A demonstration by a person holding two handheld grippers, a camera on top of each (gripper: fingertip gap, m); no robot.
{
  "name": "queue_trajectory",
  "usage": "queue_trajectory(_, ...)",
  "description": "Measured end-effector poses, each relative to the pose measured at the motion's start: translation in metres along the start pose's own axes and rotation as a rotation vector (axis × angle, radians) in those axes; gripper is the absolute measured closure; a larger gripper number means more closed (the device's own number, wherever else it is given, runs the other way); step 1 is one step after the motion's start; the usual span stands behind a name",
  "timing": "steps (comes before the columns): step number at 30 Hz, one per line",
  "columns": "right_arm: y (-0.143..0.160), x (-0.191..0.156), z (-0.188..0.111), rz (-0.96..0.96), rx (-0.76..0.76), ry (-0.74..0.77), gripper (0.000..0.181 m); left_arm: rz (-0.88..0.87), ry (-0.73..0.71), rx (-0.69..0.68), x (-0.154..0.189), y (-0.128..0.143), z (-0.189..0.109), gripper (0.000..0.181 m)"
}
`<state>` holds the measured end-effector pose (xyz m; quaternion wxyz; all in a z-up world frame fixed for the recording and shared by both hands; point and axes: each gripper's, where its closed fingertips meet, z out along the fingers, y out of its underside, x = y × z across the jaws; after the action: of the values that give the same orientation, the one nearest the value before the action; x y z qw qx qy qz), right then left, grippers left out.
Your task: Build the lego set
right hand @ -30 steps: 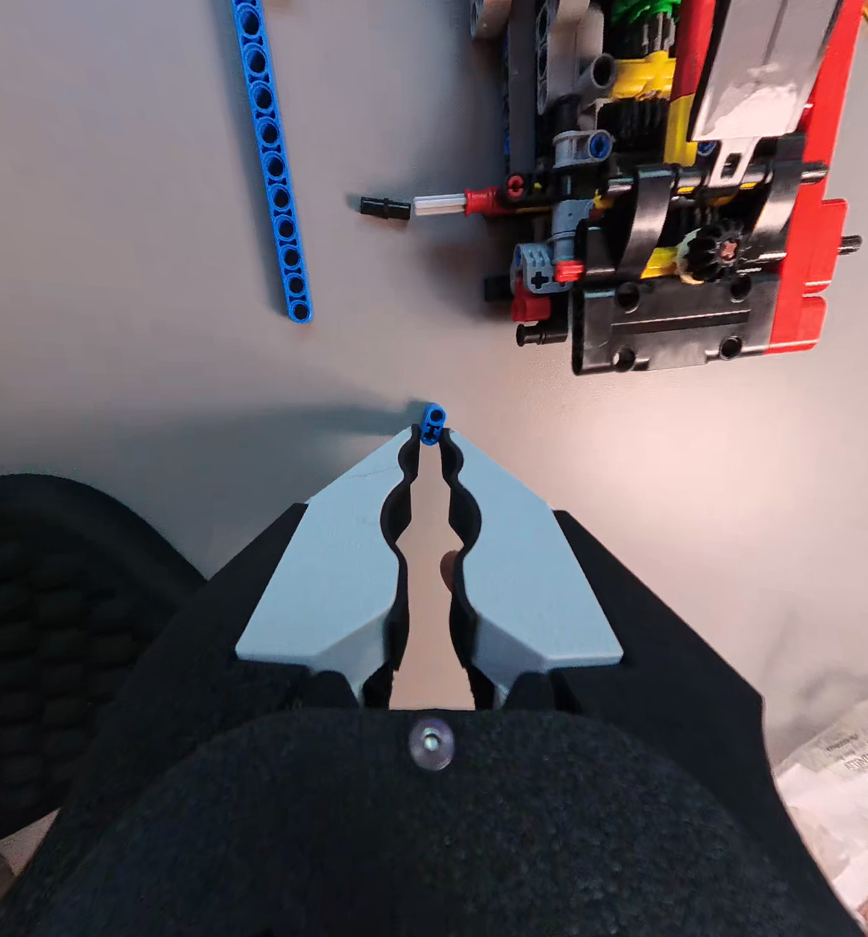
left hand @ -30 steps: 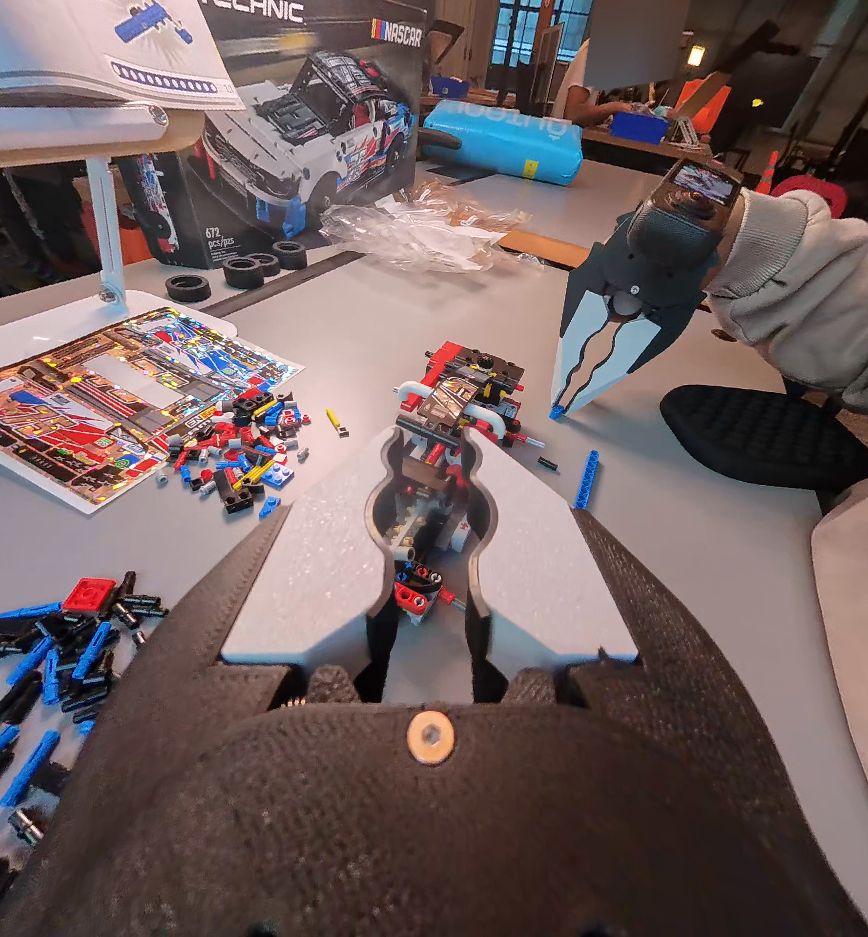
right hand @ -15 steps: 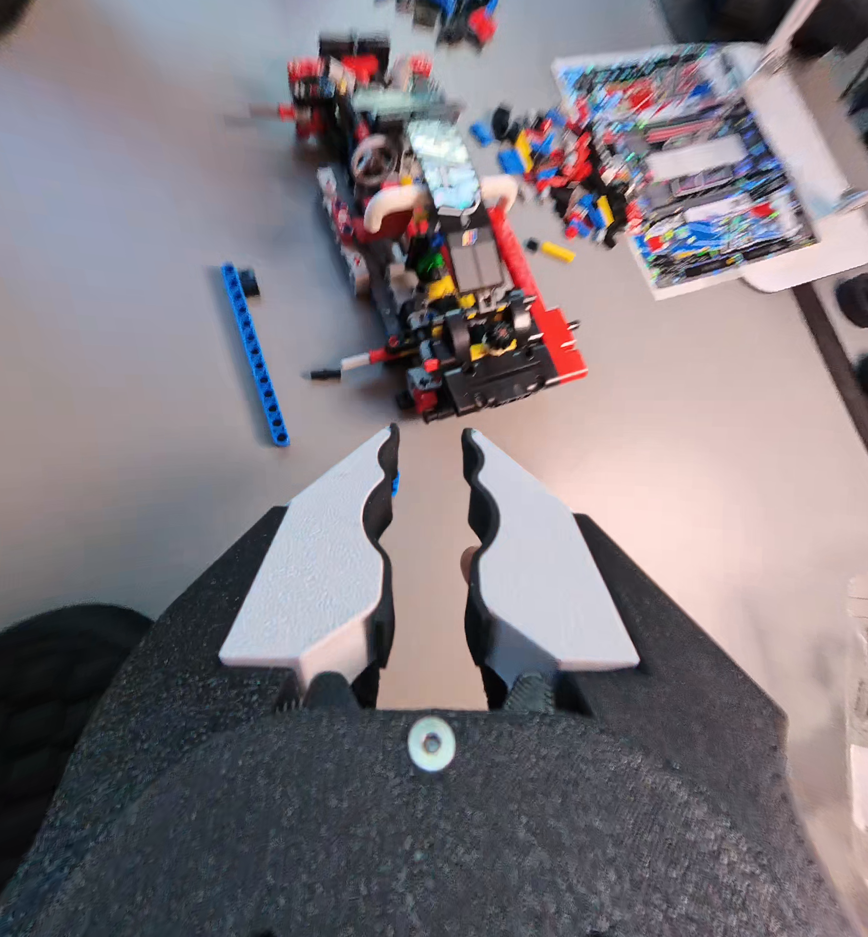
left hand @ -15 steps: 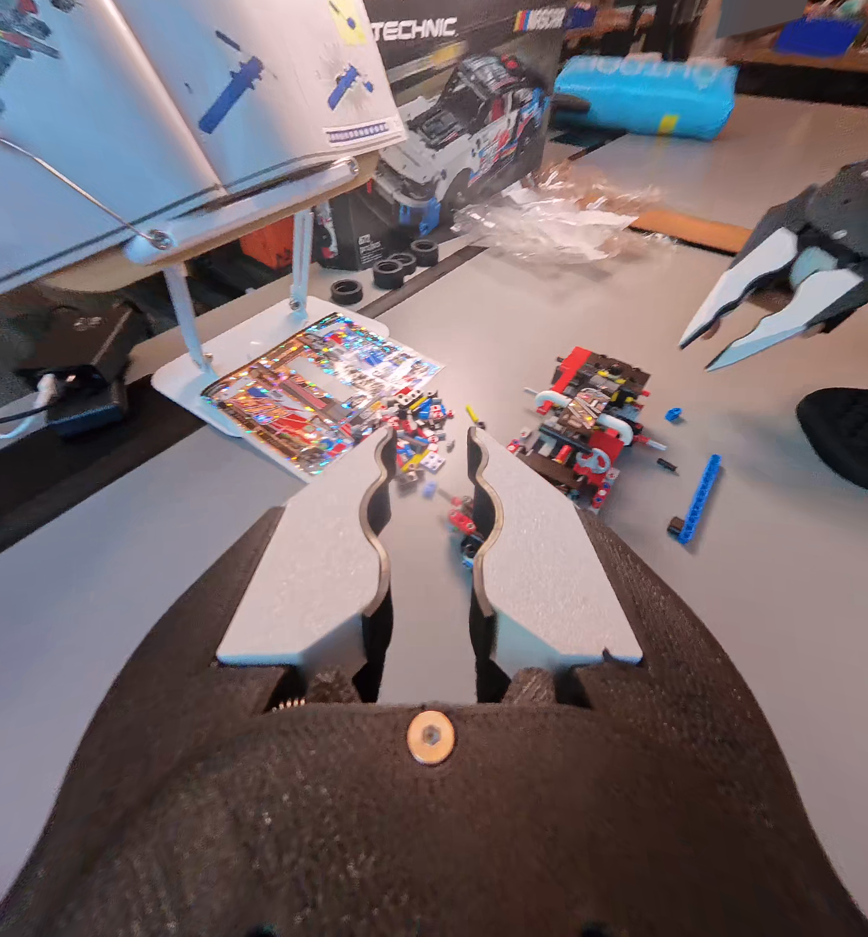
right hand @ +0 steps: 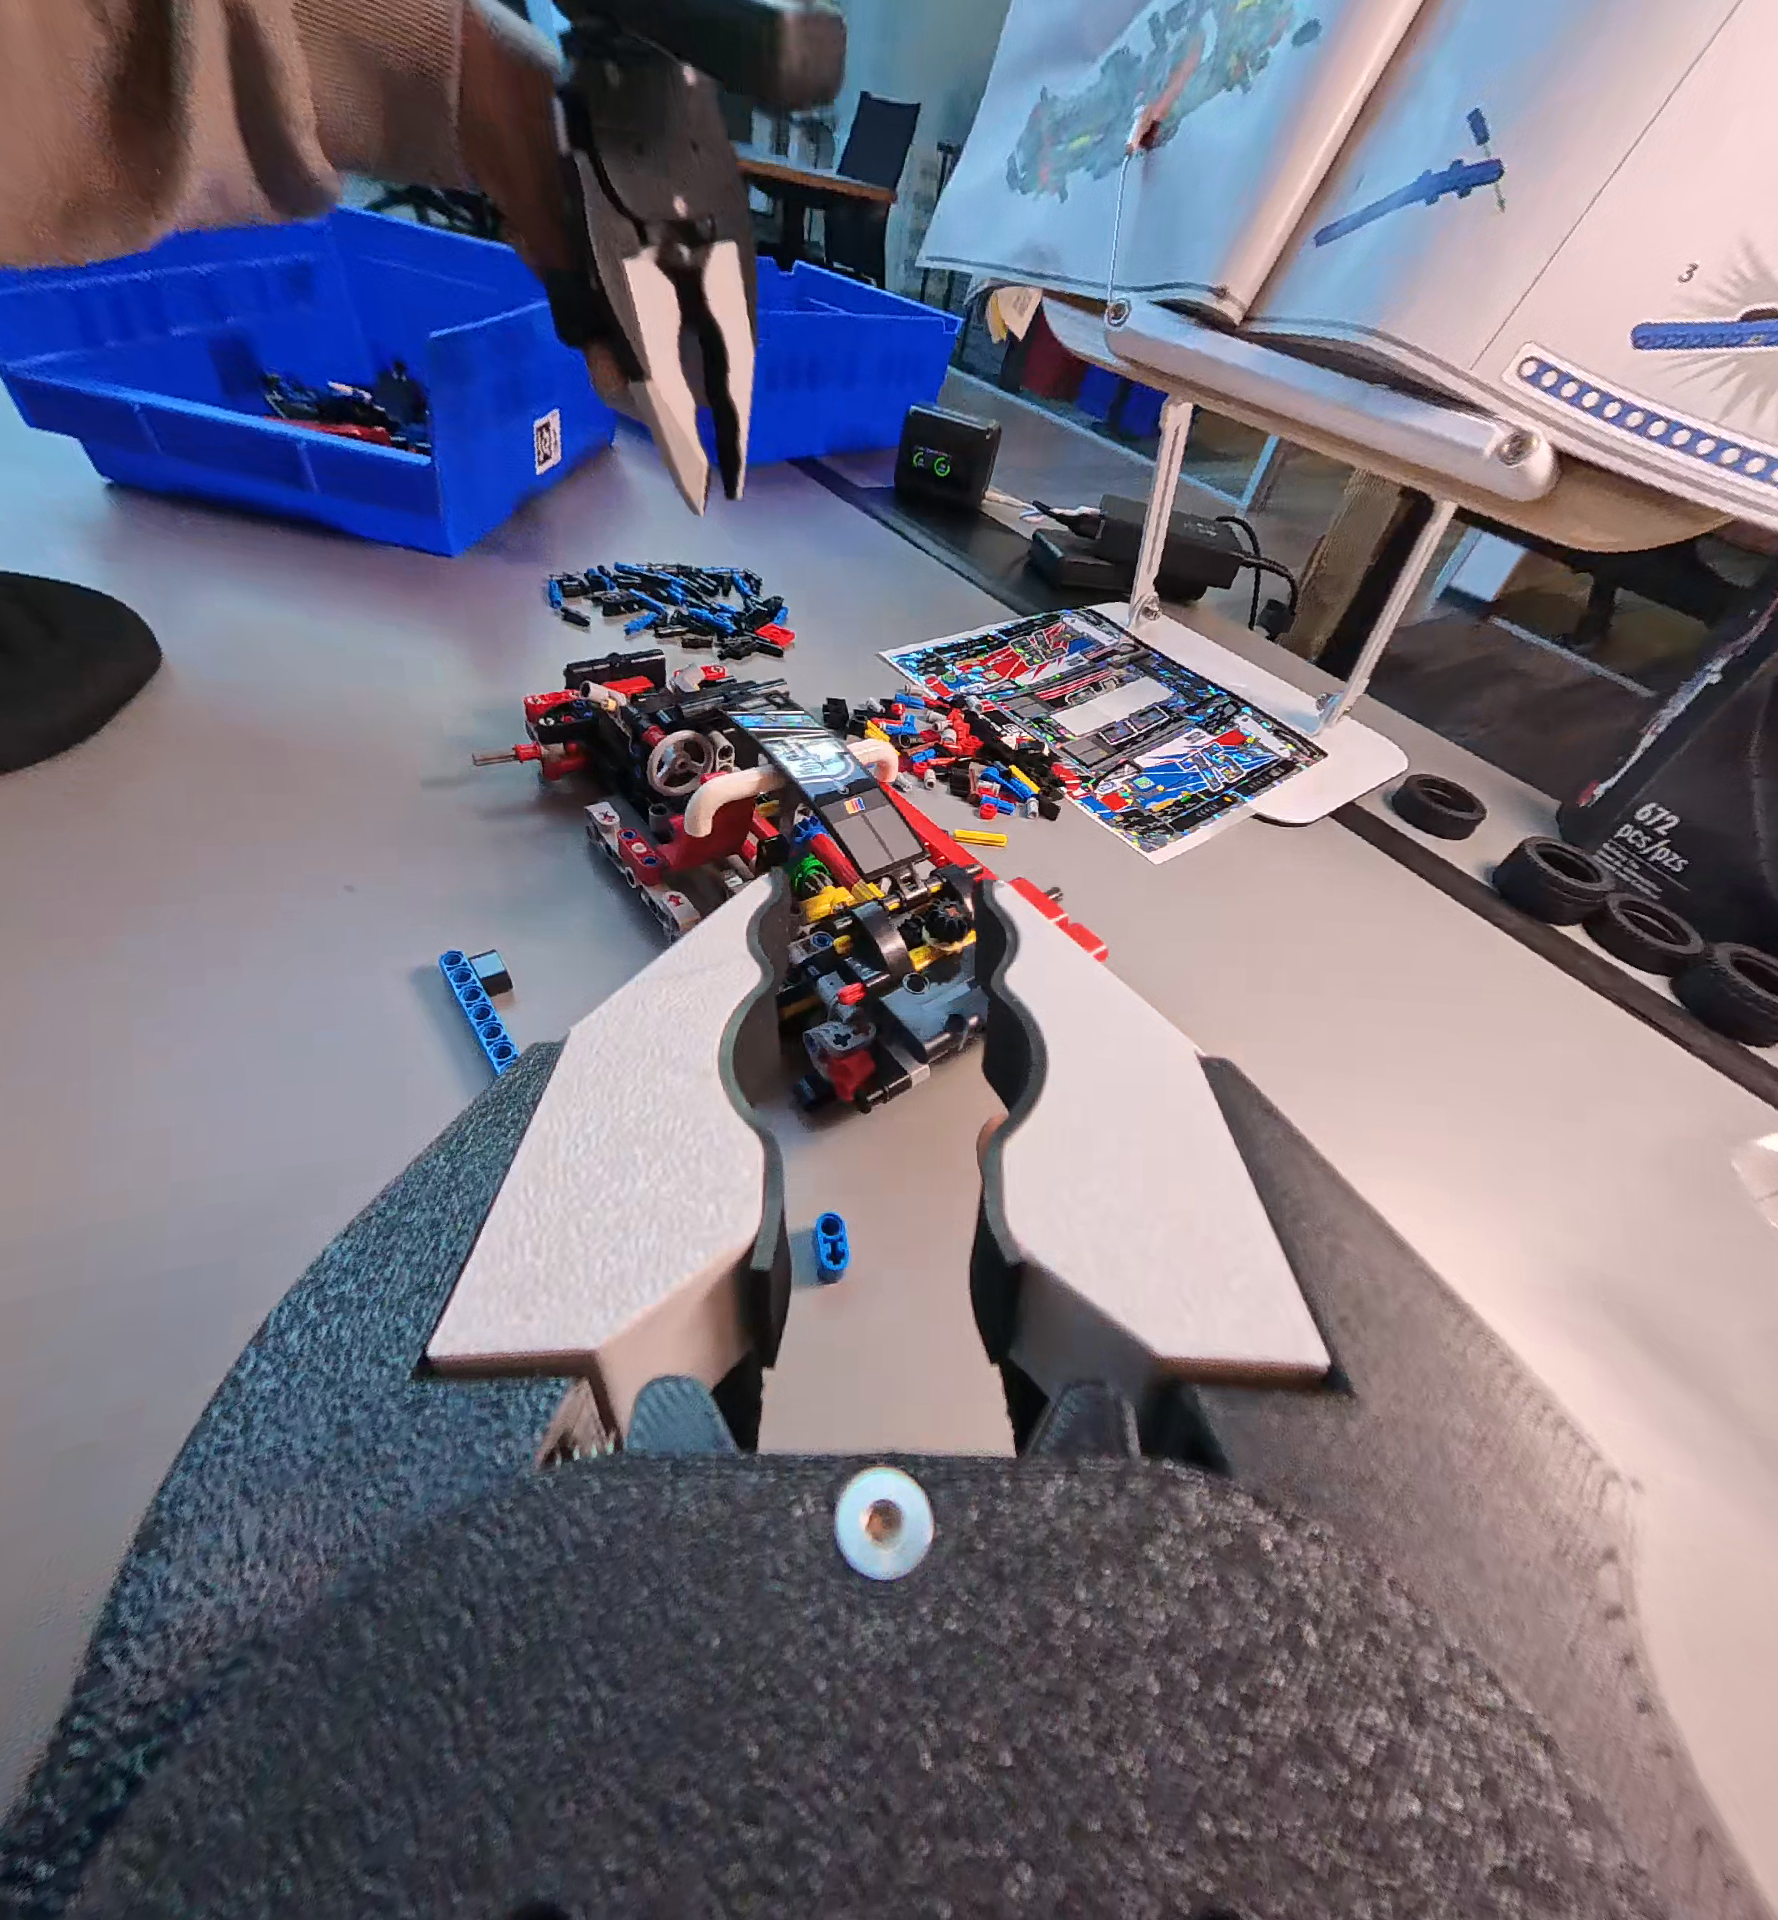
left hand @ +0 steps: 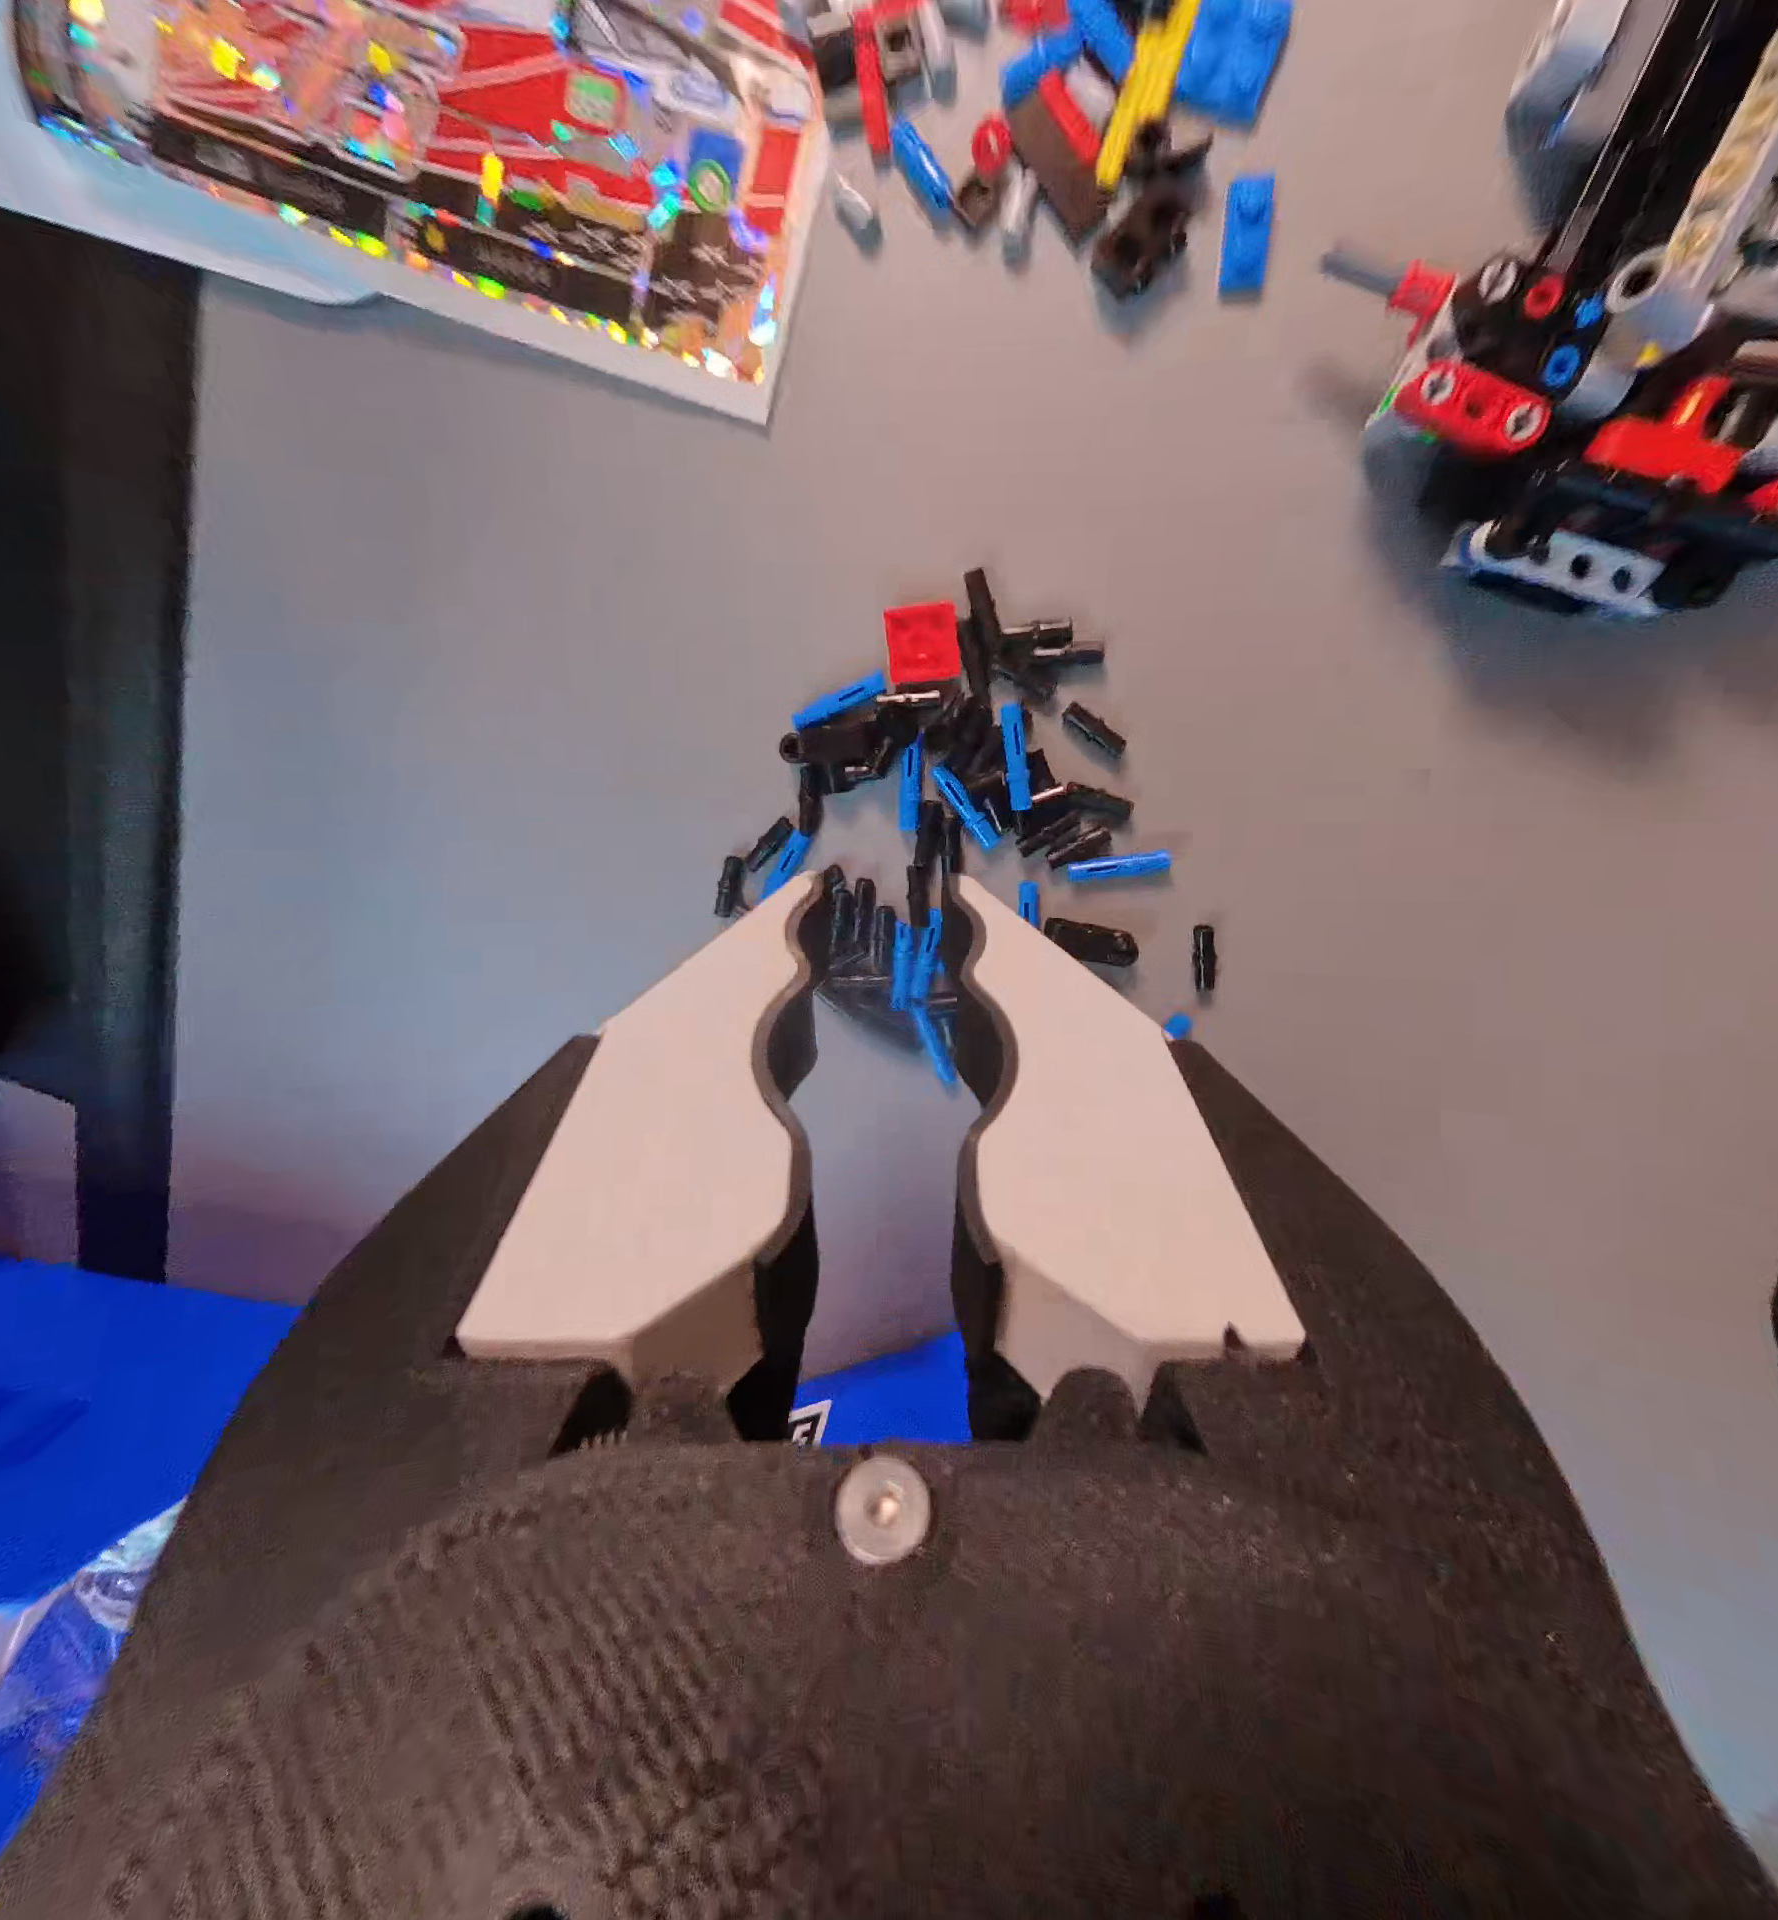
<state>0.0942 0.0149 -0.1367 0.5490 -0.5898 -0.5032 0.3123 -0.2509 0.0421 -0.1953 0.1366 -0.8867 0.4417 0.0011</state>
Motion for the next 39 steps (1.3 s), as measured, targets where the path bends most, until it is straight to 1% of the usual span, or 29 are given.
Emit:
queue_trajectory(1, 0.001, -0.001, 0.001, 0.000, -0.005, -0.005, 0.148, 0.020, 0.032, -0.036, 0.004, 0.004, 0.010, 0.163)
queue_trajectory(3, 0.004, -0.001, 0.001, 0.003, -0.009, -0.011, 0.149, 0.050, 0.045, -0.083, 0.006, 0.009, 0.026, 0.165)
queue_trajectory(6, 0.009, -0.002, 0.002, 0.024, -0.016, -0.025, 0.149, 0.068, 0.074, -0.154, 0.010, 0.021, 0.038, 0.168)
queue_trajectory(8, 0.011, -0.001, 0.003, 0.034, -0.018, -0.029, 0.149, 0.071, 0.108, -0.181, 0.013, 0.029, 0.038, 0.170)
queue_trajectory(12, 0.013, 0.001, 0.006, 0.050, -0.017, -0.035, 0.149, 0.078, 0.123, -0.171, 0.014, 0.035, 0.034, 0.171)
queue_trajectory(16, 0.016, 0.001, 0.007, 0.055, -0.021, -0.038, 0.149, 0.081, 0.120, -0.189, 0.012, 0.044, 0.030, 0.171)
queue_trajectory(19, 0.017, 0.001, 0.007, 0.060, -0.024, -0.040, 0.150, 0.098, 0.084, -0.270, 0.004, 0.062, 0.028, 0.172)
queue_trajectory(21, 0.017, 0.000, 0.007, 0.059, -0.026, -0.039, 0.150, 0.081, 0.103, -0.291, 0.005, 0.068, 0.027, 0.173)
queue_trajectory(24, 0.018, 0.000, 0.007, 0.063, -0.027, -0.039, 0.150, 0.072, 0.094, -0.273, 0.003, 0.067, 0.027, 0.170)
queue_trajectory(28, 0.019, -0.001, 0.008, 0.060, -0.034, -0.040, 0.150, 0.061, 0.106, -0.300, 0.004, 0.073, 0.029, 0.168)
queue_trajectory(31, 0.019, -0.002, 0.008, 0.060, -0.034, -0.042, 0.150, 0.025, 0.131, -0.285, 0.005, 0.071, 0.030, 0.170)
queue_trajectory(34, 0.018, -0.001, 0.007, 0.060, -0.032, -0.037, 0.150, -0.010, 0.146, -0.300, 0.007, 0.075, 0.033, 0.171)
queue_trajectory(39, 0.018, 0.000, 0.006, 0.058, -0.031, -0.031, 0.151, -0.044, 0.131, -0.281, 0.004, 0.074, 0.034, 0.179)
